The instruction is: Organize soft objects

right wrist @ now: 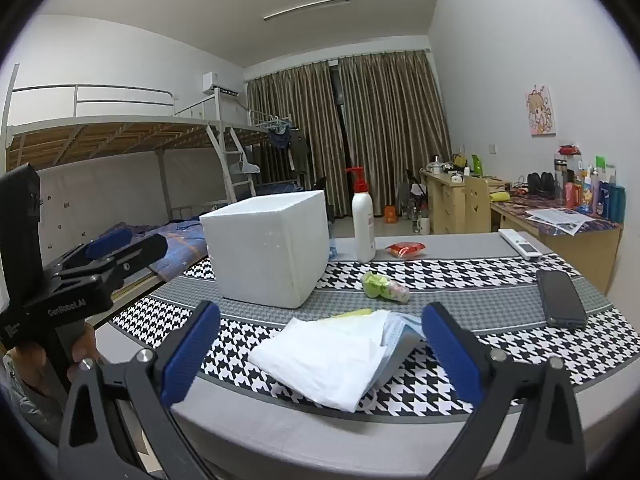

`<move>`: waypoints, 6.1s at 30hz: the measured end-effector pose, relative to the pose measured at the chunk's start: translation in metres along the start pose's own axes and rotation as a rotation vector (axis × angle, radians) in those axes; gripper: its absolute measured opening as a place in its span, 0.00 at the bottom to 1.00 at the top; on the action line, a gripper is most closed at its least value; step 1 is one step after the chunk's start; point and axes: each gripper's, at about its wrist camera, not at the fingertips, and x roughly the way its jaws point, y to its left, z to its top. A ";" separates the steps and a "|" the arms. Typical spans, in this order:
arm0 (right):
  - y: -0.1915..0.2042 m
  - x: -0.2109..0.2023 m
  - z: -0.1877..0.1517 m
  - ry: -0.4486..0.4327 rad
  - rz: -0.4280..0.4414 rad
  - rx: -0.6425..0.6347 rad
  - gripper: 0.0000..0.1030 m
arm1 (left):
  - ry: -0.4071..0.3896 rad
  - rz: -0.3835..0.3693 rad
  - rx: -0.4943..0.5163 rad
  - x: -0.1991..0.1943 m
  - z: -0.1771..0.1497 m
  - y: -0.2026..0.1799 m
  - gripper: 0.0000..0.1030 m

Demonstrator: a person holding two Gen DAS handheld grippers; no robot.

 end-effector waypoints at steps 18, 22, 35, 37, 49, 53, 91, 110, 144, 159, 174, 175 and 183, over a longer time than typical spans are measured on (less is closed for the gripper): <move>0.000 -0.003 0.003 -0.008 -0.009 -0.012 0.99 | 0.017 -0.016 -0.017 0.002 0.000 0.001 0.99; -0.001 -0.002 0.003 -0.007 -0.012 -0.013 0.99 | 0.020 -0.021 -0.023 0.004 0.000 0.002 0.99; -0.004 0.001 0.007 0.000 -0.018 -0.016 0.99 | 0.041 -0.029 -0.018 0.013 0.000 -0.003 0.99; -0.005 0.001 0.008 0.000 -0.022 -0.016 0.99 | 0.041 -0.027 -0.019 0.014 0.000 -0.003 0.99; -0.011 0.009 0.013 0.006 -0.034 -0.016 0.99 | 0.069 -0.048 -0.030 0.024 0.000 -0.008 0.99; -0.016 0.011 0.015 0.008 -0.040 -0.010 0.99 | 0.084 -0.051 -0.030 0.029 0.000 -0.009 0.99; -0.053 0.045 0.020 0.093 -0.132 0.041 0.99 | 0.316 -0.426 0.235 0.063 -0.051 -0.056 0.99; -0.069 0.061 0.019 0.132 -0.121 0.070 0.99 | 0.405 -0.463 0.446 0.085 -0.075 -0.092 0.62; -0.064 0.104 0.053 0.171 -0.107 0.015 0.99 | 0.371 -0.452 0.054 0.102 -0.018 -0.012 0.06; -0.058 0.155 0.052 0.306 -0.076 -0.085 0.99 | 0.378 -0.305 -0.003 0.113 -0.020 0.020 0.06; -0.074 0.203 0.041 0.458 -0.067 -0.153 0.99 | 0.440 -0.244 0.066 0.142 -0.031 -0.003 0.06; -0.075 0.204 0.040 0.464 -0.065 -0.159 0.99 | 0.446 -0.248 0.068 0.144 -0.032 -0.005 0.06; -0.082 0.223 0.038 0.507 -0.060 -0.169 0.99 | 0.478 -0.248 0.107 0.159 -0.036 -0.019 0.10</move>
